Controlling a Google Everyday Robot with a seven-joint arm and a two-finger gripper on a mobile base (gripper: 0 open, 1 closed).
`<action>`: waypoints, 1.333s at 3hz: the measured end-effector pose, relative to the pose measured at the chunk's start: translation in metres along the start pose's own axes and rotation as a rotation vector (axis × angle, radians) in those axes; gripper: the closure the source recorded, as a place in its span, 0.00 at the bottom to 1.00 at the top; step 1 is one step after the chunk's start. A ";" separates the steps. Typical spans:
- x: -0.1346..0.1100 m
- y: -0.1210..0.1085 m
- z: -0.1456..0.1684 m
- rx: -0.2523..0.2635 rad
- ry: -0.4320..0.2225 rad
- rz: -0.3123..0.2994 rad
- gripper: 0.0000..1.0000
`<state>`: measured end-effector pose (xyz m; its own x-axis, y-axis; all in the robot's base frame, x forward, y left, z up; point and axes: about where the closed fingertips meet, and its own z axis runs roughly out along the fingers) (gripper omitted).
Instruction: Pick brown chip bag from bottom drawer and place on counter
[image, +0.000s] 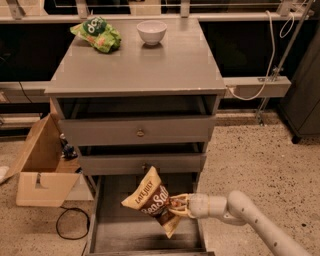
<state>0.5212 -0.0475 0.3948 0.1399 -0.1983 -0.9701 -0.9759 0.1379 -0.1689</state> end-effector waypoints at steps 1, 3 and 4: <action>-0.062 -0.025 -0.047 0.073 0.046 -0.131 1.00; -0.231 -0.074 -0.157 0.261 0.183 -0.378 1.00; -0.307 -0.086 -0.188 0.328 0.273 -0.470 1.00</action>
Offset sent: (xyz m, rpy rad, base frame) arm 0.0202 -0.1564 0.3215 -0.2674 -0.4790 -0.2659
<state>0.5306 -0.1805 0.7397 0.4512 -0.5443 -0.7072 -0.7127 0.2572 -0.6526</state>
